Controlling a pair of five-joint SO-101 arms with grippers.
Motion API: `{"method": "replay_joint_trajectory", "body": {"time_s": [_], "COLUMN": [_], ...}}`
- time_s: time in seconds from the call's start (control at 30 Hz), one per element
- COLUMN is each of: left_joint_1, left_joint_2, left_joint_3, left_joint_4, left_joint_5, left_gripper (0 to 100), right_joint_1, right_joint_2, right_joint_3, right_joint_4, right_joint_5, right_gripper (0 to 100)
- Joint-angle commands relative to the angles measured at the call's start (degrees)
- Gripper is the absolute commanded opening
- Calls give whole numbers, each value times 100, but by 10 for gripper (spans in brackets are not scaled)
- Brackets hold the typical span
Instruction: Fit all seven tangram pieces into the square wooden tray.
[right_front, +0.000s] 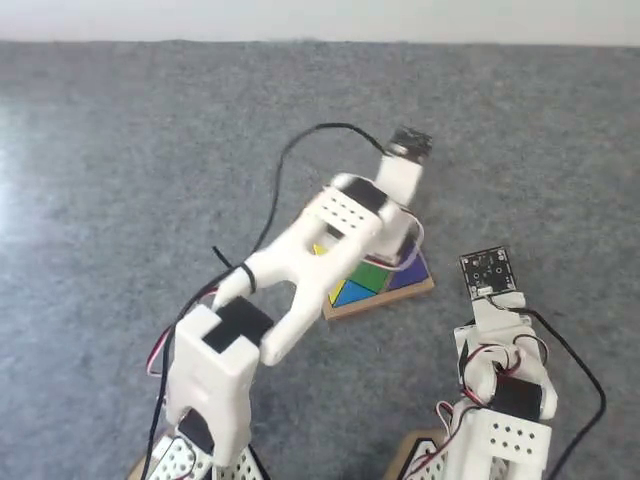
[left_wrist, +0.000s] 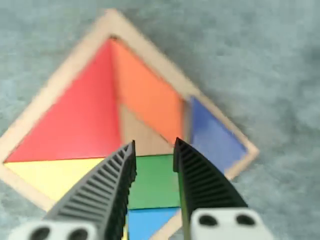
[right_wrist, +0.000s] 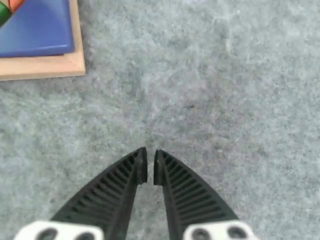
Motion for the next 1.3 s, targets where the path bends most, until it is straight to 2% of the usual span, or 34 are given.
{"method": "replay_joint_trajectory", "body": {"time_s": [0.0,0.17,0.43,0.6,1.0,1.27], "left_joint_1": [-185,-35,369,352,-26,-97], "left_joint_2": [-79,-132,-88,-79,-79,-316], "left_joint_3": [-57,-84,251,646,681,646], "left_joint_4": [-105,-167,-1204,-1837,-1213,-1169], "left_joint_5": [-18,-18,-457,-677,-782,-782], "left_gripper": [123,123,123,125,123,123], "right_joint_1": [-40,-40,-40,-40,-40,-40], "right_joint_2": [-31,-31,-40,-48,-84,-84], "right_joint_3": [-35,-35,-35,-35,18,18], "right_joint_4": [-4,-4,-4,-4,-4,-4], "right_joint_5": [-44,-44,-44,-44,-18,-26], "right_gripper": [47,47,47,47,47,47]}}
